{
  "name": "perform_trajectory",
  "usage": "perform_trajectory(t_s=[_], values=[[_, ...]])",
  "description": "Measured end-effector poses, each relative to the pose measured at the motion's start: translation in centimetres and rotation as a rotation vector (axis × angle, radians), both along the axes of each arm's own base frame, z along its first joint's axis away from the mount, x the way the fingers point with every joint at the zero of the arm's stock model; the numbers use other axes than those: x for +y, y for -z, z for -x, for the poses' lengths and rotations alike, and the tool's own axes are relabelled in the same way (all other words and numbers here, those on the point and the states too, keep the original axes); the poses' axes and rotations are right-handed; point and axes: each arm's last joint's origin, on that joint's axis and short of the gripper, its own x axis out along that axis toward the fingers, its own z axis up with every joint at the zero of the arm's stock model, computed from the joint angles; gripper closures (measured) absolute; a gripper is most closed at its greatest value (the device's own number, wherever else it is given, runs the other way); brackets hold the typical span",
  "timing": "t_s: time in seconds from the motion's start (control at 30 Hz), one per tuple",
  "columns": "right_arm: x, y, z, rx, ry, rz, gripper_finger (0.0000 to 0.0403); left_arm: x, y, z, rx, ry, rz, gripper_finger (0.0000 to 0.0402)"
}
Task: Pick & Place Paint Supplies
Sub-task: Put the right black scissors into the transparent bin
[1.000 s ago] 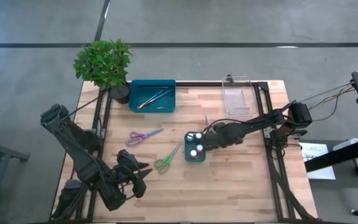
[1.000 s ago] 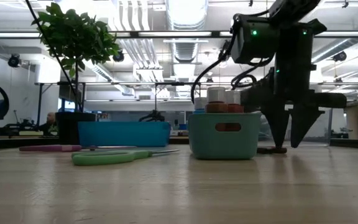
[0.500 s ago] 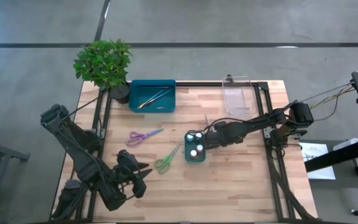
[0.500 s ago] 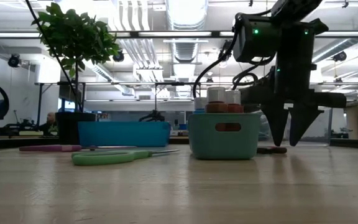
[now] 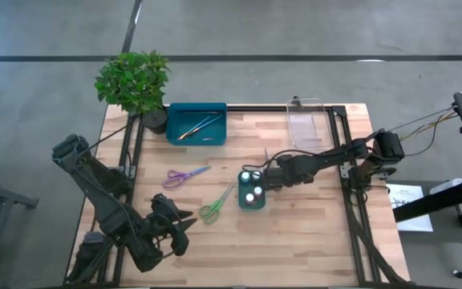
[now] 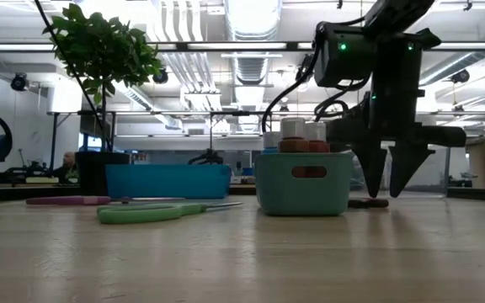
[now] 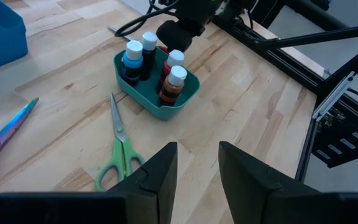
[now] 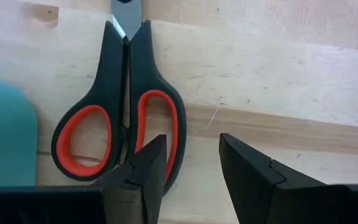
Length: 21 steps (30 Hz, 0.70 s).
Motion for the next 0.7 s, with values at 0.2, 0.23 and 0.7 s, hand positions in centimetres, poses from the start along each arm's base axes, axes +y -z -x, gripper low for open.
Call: perform_trajectory(t_s=[0.2, 0.23, 0.7], values=[[-0.3, 0.0, -0.02, 0.0, 0.008, 0.0, 0.0256, -0.02, -0.01, -0.01, -0.002, 0.0, 0.002, 0.0275], [-0.34, 0.0, -0.02, 0.0, 0.009, 0.0, 0.0256, -0.03, 0.0, -0.02, -0.002, 0.0, 0.002, 0.0275], [-0.43, 0.02, -0.07, -0.003, 0.01, -0.013, 0.0256, -0.02, 0.0, -0.02, -0.001, 0.001, 0.001, 0.0275]])
